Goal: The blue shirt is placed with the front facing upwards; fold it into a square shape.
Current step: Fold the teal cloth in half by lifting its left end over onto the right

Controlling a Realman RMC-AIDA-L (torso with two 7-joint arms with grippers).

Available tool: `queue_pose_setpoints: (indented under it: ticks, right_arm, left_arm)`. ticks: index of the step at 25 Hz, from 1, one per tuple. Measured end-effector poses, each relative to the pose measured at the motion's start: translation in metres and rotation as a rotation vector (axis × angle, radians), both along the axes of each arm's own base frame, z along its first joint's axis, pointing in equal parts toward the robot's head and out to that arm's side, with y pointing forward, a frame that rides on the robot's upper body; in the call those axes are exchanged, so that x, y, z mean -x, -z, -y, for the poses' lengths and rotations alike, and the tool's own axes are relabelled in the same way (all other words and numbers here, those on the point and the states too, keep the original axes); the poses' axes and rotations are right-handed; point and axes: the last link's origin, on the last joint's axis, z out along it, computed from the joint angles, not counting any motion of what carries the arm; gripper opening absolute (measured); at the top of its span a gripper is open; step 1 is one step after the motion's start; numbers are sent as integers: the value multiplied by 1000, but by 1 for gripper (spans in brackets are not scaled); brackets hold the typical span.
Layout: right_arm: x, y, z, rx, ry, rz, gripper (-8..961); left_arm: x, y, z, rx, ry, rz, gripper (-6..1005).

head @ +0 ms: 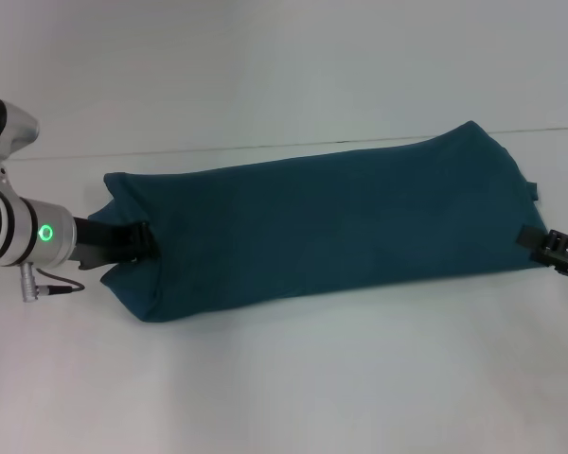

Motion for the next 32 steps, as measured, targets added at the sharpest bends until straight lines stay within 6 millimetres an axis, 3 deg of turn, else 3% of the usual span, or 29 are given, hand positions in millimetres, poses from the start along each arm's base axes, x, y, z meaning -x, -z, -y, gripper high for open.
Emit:
queue_pose_setpoints:
  ticks: [6,11,15,19,32]
  right_arm:
    - [0,0,0,0,1,-2,881]
    - [1,1,0,1,2,-5,880]
    - [0,-2,0,-10,6,-13,878]
    - [-1,-4,0,-20,9,-18,877]
    - [2,-5,-5,-31,14,-29,873]
  left_arm:
    - [1,0,1,0,0,-3,70]
    - [1,-2,3,3,40,-20,72]
    - [9,-23,4,-85,29,-14,73]
    - [24,-47,7,-128,-30,-10,74]
    - [79,-91,16,-223,-201,-105,79]
